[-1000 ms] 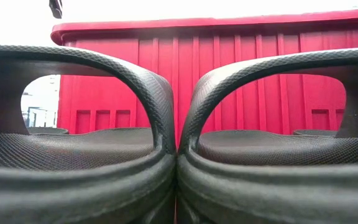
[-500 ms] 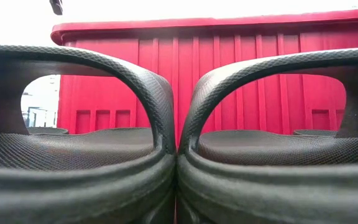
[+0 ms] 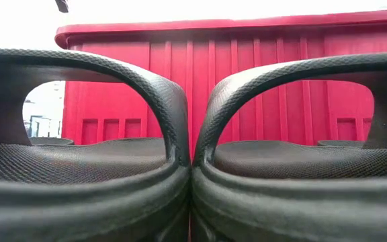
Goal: Pick and place slides into bin
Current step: Put the black slide into the bin
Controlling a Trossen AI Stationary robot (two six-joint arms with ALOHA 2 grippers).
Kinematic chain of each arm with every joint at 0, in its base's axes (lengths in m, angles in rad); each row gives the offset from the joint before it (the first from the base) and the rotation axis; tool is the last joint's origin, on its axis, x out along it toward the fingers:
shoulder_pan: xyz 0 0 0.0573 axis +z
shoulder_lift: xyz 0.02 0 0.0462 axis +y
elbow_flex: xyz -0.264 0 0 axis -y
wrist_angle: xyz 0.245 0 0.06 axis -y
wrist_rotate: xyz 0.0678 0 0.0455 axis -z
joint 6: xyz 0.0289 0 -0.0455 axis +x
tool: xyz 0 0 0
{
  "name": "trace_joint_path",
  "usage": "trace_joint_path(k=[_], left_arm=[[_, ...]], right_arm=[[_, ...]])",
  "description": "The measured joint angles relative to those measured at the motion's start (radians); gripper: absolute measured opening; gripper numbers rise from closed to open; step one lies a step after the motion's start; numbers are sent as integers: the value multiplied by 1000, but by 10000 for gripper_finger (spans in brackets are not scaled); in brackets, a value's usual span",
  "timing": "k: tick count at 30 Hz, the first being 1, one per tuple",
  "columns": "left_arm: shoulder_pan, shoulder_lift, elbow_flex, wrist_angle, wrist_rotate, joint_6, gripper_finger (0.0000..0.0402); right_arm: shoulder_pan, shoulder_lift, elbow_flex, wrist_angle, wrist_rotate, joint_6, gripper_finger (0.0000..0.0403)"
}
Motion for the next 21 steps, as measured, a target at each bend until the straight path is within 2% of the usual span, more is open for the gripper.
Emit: trace_joint_path(k=[4,8,13,17,21], left_arm=[[0,0,0,27,-43,54,26],[0,0,0,46,-96,81,26],[0,0,0,44,-124,78,26],[0,0,0,42,-124,65,26],[0,0,0,37,-162,15,26]], right_arm=[[-95,-34,176,-286,120,-79,3],[-216,-78,334,-493,232,-94,4],[-377,-118,479,-720,204,-214,4],[-533,-125,538,-921,207,-225,4],[-693,-122,544,-939,144,-309,3]])
